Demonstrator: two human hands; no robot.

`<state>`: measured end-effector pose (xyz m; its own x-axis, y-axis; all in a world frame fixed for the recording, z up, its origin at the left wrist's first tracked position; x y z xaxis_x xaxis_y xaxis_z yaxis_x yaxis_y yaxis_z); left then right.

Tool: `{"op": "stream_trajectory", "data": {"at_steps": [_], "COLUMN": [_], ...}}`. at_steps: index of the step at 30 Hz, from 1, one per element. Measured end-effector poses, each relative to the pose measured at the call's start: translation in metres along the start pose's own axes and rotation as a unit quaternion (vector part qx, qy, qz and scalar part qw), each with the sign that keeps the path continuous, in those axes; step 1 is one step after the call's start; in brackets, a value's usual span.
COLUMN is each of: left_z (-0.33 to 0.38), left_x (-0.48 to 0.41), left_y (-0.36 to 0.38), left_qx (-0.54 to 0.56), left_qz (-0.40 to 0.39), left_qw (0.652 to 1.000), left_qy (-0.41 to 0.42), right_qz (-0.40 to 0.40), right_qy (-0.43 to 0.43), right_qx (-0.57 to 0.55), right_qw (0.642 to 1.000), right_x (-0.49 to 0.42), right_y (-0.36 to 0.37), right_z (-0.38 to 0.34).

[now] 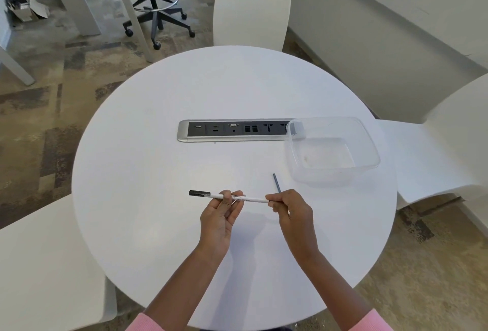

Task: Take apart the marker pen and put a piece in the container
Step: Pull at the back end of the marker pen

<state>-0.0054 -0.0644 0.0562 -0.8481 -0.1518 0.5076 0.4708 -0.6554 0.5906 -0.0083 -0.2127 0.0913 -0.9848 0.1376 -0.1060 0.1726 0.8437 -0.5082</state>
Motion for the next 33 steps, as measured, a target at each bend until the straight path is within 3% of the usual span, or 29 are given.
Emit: {"op": "stream_trajectory", "data": {"at_steps": [5,9,11,14,16,18,20,22,25,30,33], "left_z": [-0.001,0.0,0.001,0.002,0.002,0.001,-0.001,-0.003,-0.005,-0.007,-0.008], "left_x": [-0.001,-0.002,-0.004,-0.006,-0.006,-0.007,-0.006,-0.007,-0.008,-0.007,-0.007], "left_y": [0.001,-0.001,-0.001,0.0,0.001,0.001,0.002,0.002,0.001,-0.004,-0.005], "left_qx": [-0.034,-0.059,-0.054,-0.037,-0.027,-0.019,-0.014,-0.015,-0.026,-0.062,-0.054], "left_qz": [-0.002,-0.005,-0.003,0.004,0.004,0.004,0.003,0.006,0.01,0.018,0.026], "left_qw": [0.999,0.998,0.998,0.999,0.999,1.0,1.0,1.0,0.999,0.998,0.998], "left_qy": [0.022,0.034,0.034,0.03,0.024,0.017,0.012,0.012,0.015,0.021,0.019], "right_qz": [-0.028,-0.088,-0.093,-0.073,-0.055,-0.047,-0.042,-0.047,-0.079,-0.173,-0.187], "right_qy": [0.22,0.358,0.352,0.227,0.115,0.021,-0.012,0.01,0.113,0.28,0.248], "right_qx": [-0.138,-0.31,-0.339,-0.168,-0.045,0.028,0.069,0.069,0.03,-0.081,-0.051], "right_qw": [0.965,0.876,0.867,0.956,0.991,0.998,0.997,0.996,0.99,0.941,0.949], "right_x": [-0.006,-0.011,-0.011,-0.009,-0.005,-0.004,-0.006,-0.009,-0.013,-0.023,-0.024], "right_y": [0.006,0.007,0.006,0.001,-0.001,0.0,0.002,0.003,0.006,0.008,0.006], "right_z": [0.01,0.015,0.016,0.014,0.009,0.006,0.005,0.006,0.011,0.023,0.022]}}
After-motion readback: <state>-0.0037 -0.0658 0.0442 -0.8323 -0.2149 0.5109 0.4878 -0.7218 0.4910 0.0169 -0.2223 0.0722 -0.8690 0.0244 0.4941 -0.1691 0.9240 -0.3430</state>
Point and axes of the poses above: each hand's wrist, its own x-axis away from the middle knuckle, its own y-axis out of the palm, z = x × y, the point moved 3 cm from there along -x, towards the middle knuckle, and after that the axes turned 4 degrees about y, right-handed, at the moved point
